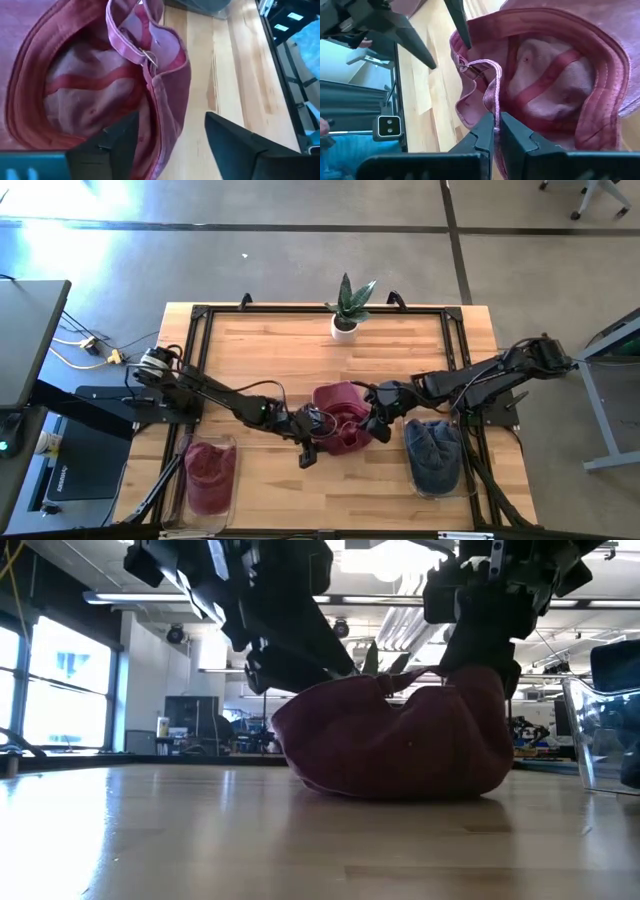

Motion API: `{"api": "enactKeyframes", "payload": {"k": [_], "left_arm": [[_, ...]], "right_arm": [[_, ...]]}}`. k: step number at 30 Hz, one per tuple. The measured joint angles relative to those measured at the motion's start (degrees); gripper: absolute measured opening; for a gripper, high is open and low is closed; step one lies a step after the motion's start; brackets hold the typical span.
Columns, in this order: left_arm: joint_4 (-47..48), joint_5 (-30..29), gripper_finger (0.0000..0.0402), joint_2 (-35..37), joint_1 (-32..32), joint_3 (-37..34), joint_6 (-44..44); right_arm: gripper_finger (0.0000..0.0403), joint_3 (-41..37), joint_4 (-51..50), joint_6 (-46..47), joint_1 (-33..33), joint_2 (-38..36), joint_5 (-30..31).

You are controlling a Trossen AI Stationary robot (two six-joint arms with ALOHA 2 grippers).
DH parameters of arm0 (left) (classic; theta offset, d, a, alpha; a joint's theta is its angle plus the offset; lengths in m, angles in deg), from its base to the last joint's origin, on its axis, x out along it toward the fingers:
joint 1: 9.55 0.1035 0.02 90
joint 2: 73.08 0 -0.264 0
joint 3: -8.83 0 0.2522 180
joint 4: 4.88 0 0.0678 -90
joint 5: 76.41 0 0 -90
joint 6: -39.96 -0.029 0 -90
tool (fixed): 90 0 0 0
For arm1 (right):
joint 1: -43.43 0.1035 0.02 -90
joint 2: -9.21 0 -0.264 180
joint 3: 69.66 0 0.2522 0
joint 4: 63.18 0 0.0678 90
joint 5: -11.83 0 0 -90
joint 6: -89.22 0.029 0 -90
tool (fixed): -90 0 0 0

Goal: Pick & Place hat
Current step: Put the red cap into the left transparent bin

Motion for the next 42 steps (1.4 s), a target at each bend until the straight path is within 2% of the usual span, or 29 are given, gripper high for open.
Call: {"api": "enactKeyframes", "payload": {"k": [4,10,11,16,22,26,29,31,34,38,39,40,42], "left_arm": [[1.40,-0.95,0.0164,-0.32,0.02,1.20,1.46],[10.75,-4.99,0.0024,-0.32,0.05,3.27,8.02],[11.95,-5.05,0.0013,-0.30,0.07,3.57,9.71],[17.93,-10.20,0.0016,-0.30,0.00,5.14,19.13],[27.18,-18.58,0.0005,0.44,0.00,10.16,25.33],[33.24,-21.27,0.0002,0.62,0.66,13.25,28.53],[33.53,-22.76,0.0001,0.55,1.37,13.38,31.17],[34.22,-21.89,0.0001,0.55,1.68,13.40,32.17],[34.76,-16.30,0.0001,1.12,1.73,13.59,32.65],[32.05,2.34,0.0000,3.73,2.42,14.89,30.48],[31.60,5.27,0.0000,3.74,2.60,14.92,29.86],[31.67,6.41,0.0000,3.60,2.63,14.77,29.60],[32.68,5.52,0.0000,3.33,3.31,14.60,29.61]], "right_arm": [[0.0015,0.00,0.30,0.09,0.00,0.00,-2.14],[0.0018,0.02,0.81,0.28,0.17,0.02,-3.72],[0.0019,0.07,0.95,0.28,0.17,0.02,-3.46],[0.0017,0.09,0.90,-1.00,0.04,0.04,3.18],[0.0020,0.09,0.96,-1.18,-0.59,0.04,10.21],[0.0019,0.09,0.95,-1.20,-1.43,1.10,14.07],[0.0020,0.09,1.04,-0.94,-2.39,2.69,16.61],[0.0022,0.09,1.08,-0.63,-2.84,3.04,15.97],[0.0022,0.31,1.05,1.00,-2.77,2.16,9.99],[0.0022,2.07,1.70,3.96,-2.78,1.71,-7.22],[0.0022,2.59,2.28,3.77,-2.75,1.75,-10.38],[0.0022,3.09,2.88,2.96,-2.75,1.82,-12.03],[0.0022,3.62,3.07,1.53,-3.13,1.87,-10.31]]}}
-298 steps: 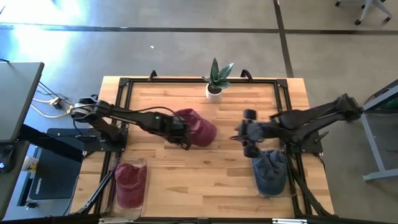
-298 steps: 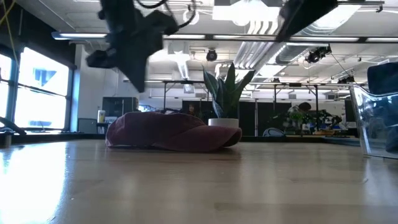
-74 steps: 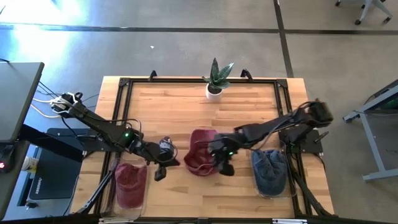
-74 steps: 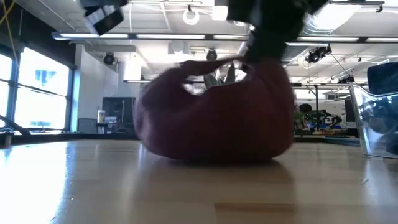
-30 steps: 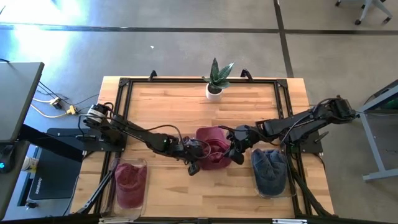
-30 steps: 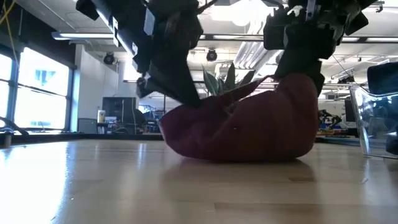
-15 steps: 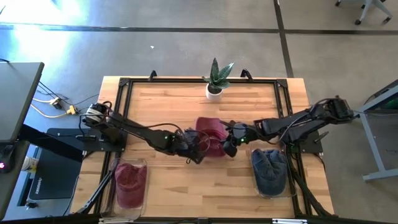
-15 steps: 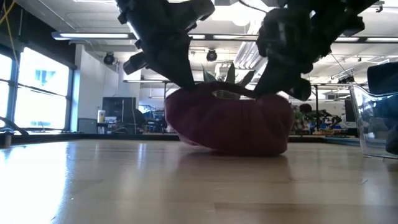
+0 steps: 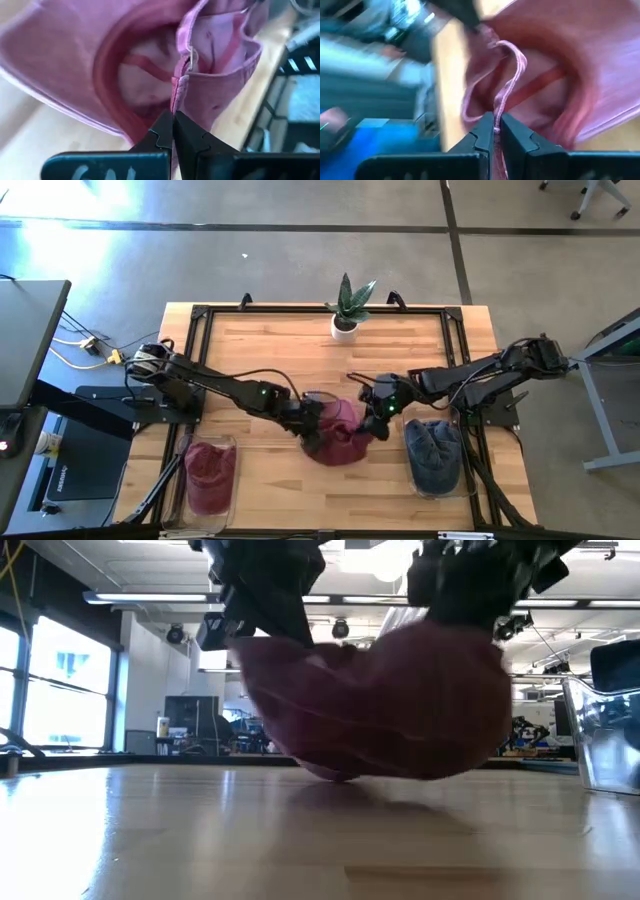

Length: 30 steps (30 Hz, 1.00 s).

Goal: Pick & Place hat
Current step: Put the red cap into the left transparent bin

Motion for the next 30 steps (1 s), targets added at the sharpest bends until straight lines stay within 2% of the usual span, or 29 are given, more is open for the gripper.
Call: {"api": "enactKeyframes", "payload": {"k": [5,8,13,17,21,26,30], "left_arm": [[6.60,-9.46,0.0000,-0.39,2.67,0.02,0.02],[8.54,-14.63,0.0000,-2.77,4.22,-0.02,0.00],[8.36,-14.44,0.0000,-3.28,5.35,0.14,-1.50],[7.84,-13.09,0.0000,-3.52,5.32,-0.02,-1.50],[7.14,-9.51,0.0000,-2.33,5.13,-0.06,-1.46],[4.71,-7.14,0.0000,0.87,3.48,0.02,-3.71],[1.15,-4.84,0.0000,1.57,1.99,-0.09,-7.86]], "right_arm": [[0.0022,-0.14,-2.26,1.47,-3.46,2.39,14.03],[0.0023,-0.08,-1.93,1.45,-5.34,5.34,15.02],[0.0024,-0.15,-2.30,-0.21,-6.36,9.97,17.94],[0.0034,-0.14,-2.49,-1.12,-6.23,9.44,17.88],[0.0067,-0.15,-2.61,-2.21,-6.32,5.27,16.77],[0.0132,-0.15,-2.91,-7.63,-6.25,-1.12,12.20],[0.0200,-0.15,-0.36,-13.29,-6.27,-2.66,5.95]]}}
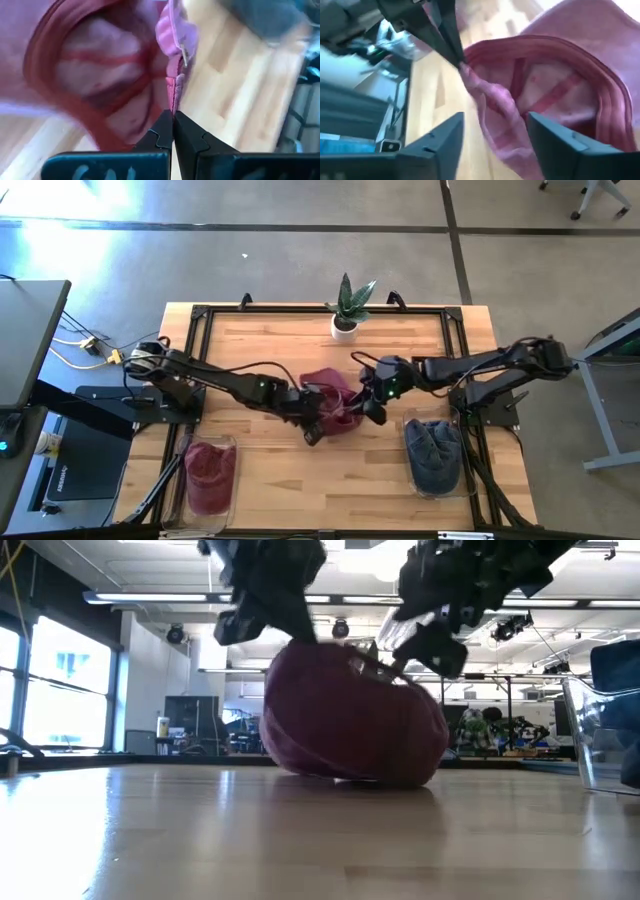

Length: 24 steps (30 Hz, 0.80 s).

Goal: Pick & Place hat
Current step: Put the red cap into the left transparent bin

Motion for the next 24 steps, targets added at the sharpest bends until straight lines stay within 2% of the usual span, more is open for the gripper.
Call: {"api": "enactKeyframes", "payload": {"k": [3,5,8,12,17,24], "left_arm": [[-2.75,1.92,0.0000,0.37,-0.74,0.26,-1.32],[-2.09,2.20,0.0000,0.30,-1.31,0.12,-1.34],[-2.46,2.43,0.0000,0.24,-1.39,0.11,-1.36],[-2.56,3.25,0.0000,0.24,-1.19,0.11,-1.50],[-2.52,3.84,0.0000,0.24,-1.19,0.11,-1.54],[-2.57,3.82,0.0001,0.24,-1.19,0.11,-1.05]], "right_arm": [[0.0249,0.00,3.33,-4.36,0.26,0.93,-1.74],[0.0266,0.02,5.06,-8.96,0.68,1.90,-2.20],[0.0269,0.61,5.83,-15.98,1.67,4.00,-2.33],[0.0250,4.00,3.93,-23.42,2.98,7.91,-5.11],[0.0186,10.33,-1.17,-28.71,4.25,12.49,-5.21],[0.0022,14.95,-7.40,-30.49,4.98,14.21,-7.71]]}}
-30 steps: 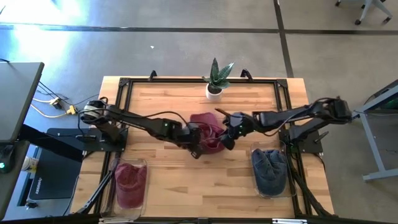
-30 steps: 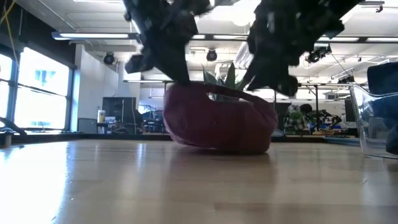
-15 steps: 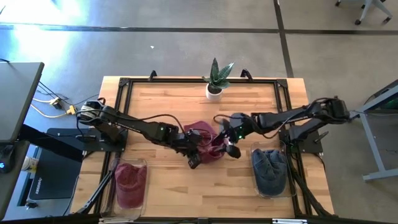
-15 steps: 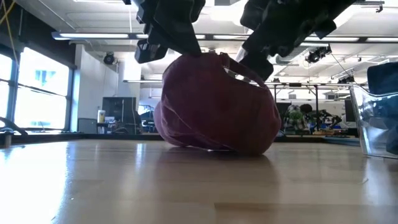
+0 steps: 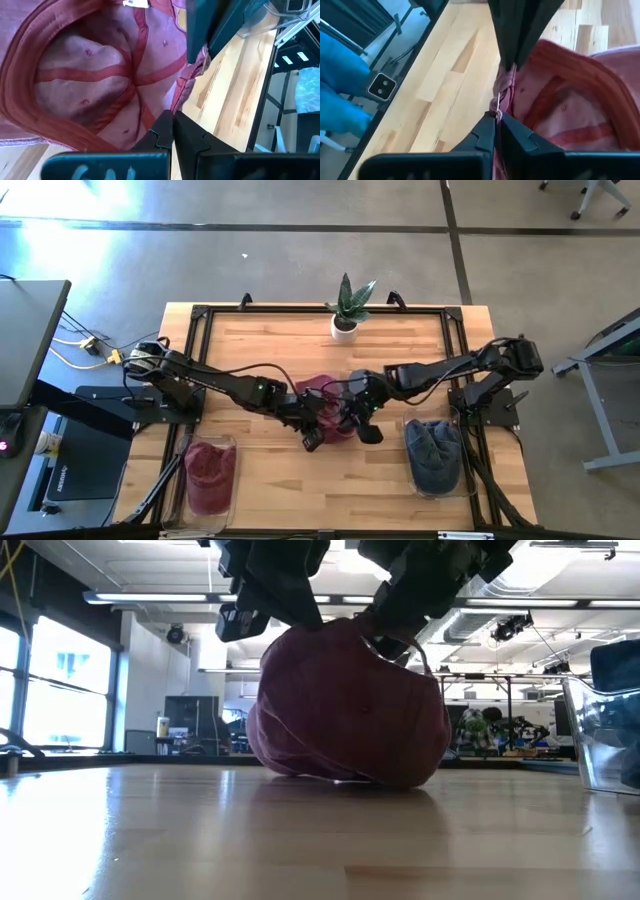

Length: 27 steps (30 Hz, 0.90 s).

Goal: Pick & Place hat
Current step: Put the red cap into the left transparent bin

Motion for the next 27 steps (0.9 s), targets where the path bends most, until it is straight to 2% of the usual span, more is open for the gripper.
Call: {"api": "enactKeyframes", "payload": {"k": [1,5,7,9,11,12,17,20,24,27], "left_arm": [[-0.06,-0.26,0.0002,0.00,0.00,0.00,-0.05],[-0.27,1.54,0.0034,0.00,0.29,0.00,-0.11],[0.68,4.80,0.0066,0.00,1.13,0.00,0.25],[3.17,10.05,0.0101,0.00,2.21,0.02,4.34],[7.77,16.30,0.0133,0.00,3.86,0.02,8.06],[10.41,17.33,0.0146,0.00,4.50,0.02,8.91],[21.79,10.54,0.0185,1.53,6.55,-0.64,9.69],[20.73,7.47,0.0190,4.54,8.30,-4.34,12.21],[10.42,7.11,0.0191,10.28,11.61,-12.90,15.83],[-0.74,7.23,0.0191,13.40,13.71,-20.95,22.18]], "right_arm": [[0.0013,0.21,-0.63,0.02,0.00,0.00,-0.02],[0.0024,0.31,-2.79,1.68,-0.01,0.00,-0.03],[0.0014,0.31,-3.99,2.28,0.02,0.00,-0.49],[0.0006,0.31,-4.69,2.58,0.46,0.00,-0.59],[0.0010,0.31,-4.95,3.22,1.23,0.00,-0.65],[0.0012,0.31,-5.02,3.70,1.58,0.00,-0.70],[0.0004,0.31,-5.82,5.07,3.37,0.00,0.31],[0.0009,0.31,-6.05,5.11,4.27,0.00,1.97],[0.0006,0.29,-6.03,6.16,4.63,0.00,3.17],[0.0004,0.29,-5.91,6.54,4.61,0.00,3.35]]}}
